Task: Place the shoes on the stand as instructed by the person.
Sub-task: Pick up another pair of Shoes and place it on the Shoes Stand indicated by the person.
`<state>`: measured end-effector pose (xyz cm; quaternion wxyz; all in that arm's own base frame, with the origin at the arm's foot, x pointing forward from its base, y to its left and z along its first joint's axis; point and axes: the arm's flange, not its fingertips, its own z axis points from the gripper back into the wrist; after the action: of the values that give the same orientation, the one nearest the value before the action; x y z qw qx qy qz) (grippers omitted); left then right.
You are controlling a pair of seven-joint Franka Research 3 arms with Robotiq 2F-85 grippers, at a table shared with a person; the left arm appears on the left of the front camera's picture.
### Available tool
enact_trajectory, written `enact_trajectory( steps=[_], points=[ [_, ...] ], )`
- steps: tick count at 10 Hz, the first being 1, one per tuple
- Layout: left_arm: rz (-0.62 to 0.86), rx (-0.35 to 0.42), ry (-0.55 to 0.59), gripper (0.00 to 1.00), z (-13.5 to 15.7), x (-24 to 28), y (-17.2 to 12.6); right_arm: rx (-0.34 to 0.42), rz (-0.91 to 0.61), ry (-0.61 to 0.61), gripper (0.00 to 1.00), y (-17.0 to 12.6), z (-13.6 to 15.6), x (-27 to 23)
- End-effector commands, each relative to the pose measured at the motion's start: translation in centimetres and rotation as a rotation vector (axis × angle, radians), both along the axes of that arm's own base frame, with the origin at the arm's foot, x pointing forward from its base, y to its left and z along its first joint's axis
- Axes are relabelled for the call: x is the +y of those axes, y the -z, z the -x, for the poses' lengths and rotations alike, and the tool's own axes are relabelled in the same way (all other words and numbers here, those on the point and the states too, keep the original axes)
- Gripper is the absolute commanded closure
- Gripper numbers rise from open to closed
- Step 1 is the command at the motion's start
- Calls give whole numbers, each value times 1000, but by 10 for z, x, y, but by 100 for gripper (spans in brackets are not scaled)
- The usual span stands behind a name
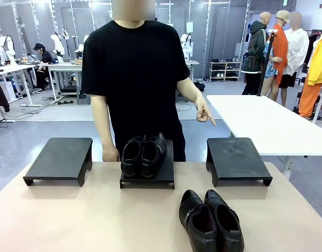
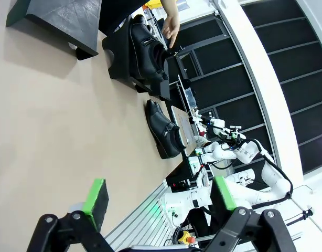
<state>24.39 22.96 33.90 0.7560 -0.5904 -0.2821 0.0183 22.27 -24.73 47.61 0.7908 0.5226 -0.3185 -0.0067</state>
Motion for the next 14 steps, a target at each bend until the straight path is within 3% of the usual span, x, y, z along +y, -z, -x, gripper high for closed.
enact_trajectory(
  steps=[1, 2, 4, 6, 8, 11, 14],
  points=[
    [-4, -26, 14, 0, 5, -3, -2, -28, -3, -3, 0, 0, 1, 0],
    [-4, -26, 14, 0, 5, -3, -2, 0, 0, 0, 0, 0, 0, 0],
    [-4, -26, 14, 0, 5, -3, -2, 21, 57, -55, 0, -34, -11, 32],
    [-4, -26, 14, 0, 5, -3, -2, 93, 188, -132, 0, -64, -34, 95],
    [-4, -26, 14, 0, 5, -3, -2, 161, 298, -203, 0, -71, -54, 158],
    [-4, -26, 14, 0, 5, -3, -2, 248, 438, -279, 0, -63, -69, 248],
    [-4, -26, 14, 0, 5, -3, -2, 325, 560, -310, 0, -23, -74, 319]
  ],
)
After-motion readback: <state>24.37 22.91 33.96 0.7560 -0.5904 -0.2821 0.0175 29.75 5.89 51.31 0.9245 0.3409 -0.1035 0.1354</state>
